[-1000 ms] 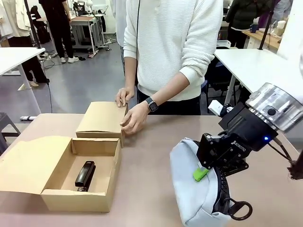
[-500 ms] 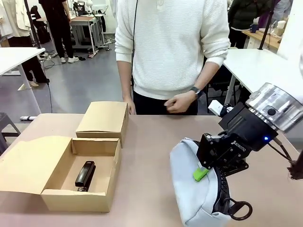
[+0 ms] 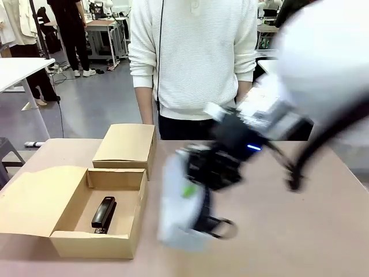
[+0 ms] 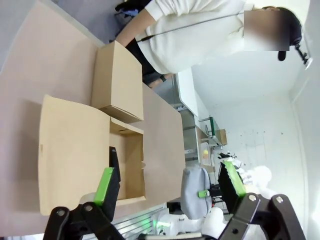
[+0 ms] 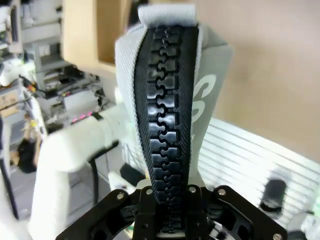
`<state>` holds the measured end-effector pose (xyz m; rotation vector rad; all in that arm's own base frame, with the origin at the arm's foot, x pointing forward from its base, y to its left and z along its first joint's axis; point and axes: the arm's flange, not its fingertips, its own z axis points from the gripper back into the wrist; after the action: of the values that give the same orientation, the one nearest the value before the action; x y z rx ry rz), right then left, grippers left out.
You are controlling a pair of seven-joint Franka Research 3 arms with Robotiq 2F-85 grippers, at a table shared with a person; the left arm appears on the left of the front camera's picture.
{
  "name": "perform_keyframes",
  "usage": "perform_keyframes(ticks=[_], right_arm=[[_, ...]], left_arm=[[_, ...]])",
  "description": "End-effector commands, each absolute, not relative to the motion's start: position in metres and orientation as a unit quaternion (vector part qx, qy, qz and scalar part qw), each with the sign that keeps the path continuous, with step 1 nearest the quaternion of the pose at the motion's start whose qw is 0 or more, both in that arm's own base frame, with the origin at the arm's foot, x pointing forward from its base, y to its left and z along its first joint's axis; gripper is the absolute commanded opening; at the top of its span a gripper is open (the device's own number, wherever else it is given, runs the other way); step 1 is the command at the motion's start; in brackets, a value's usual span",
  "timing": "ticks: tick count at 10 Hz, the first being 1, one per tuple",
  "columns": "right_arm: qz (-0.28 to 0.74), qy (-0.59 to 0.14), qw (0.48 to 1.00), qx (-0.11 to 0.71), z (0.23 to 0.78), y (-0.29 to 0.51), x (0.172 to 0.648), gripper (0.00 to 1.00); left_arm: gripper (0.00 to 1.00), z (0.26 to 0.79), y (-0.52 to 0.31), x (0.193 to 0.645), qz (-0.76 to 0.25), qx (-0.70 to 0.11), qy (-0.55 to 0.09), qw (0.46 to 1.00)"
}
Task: Place items inside the box.
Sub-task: Pick up a Pencil pouch or Stapler and place it inside the Mailer Box closest to the robot.
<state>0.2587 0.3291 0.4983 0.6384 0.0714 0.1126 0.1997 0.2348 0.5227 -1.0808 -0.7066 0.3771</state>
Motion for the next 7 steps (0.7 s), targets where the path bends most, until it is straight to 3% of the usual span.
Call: perform_keyframes(ticks=[1,5,7], right_arm=[[0.028,0.01,0.964,0.266,0.516,0.447,0.356,0.08],[0.068,0.062,0.974,0.208,0.484,0.56,0.405,0.08],[0.071,0.079,0.976,0.193,0.466,0.592,0.407,0.08]], left_arm=[[1.0,0.524,0.234,0.2,0.167,-0.506,-0.337,0.776],[1.0,0.524,0.234,0.2,0.167,-0.506,-0.337,0.776],[1.0,0.524,0.234,0.2,0.167,-0.506,-0.337,0.776]])
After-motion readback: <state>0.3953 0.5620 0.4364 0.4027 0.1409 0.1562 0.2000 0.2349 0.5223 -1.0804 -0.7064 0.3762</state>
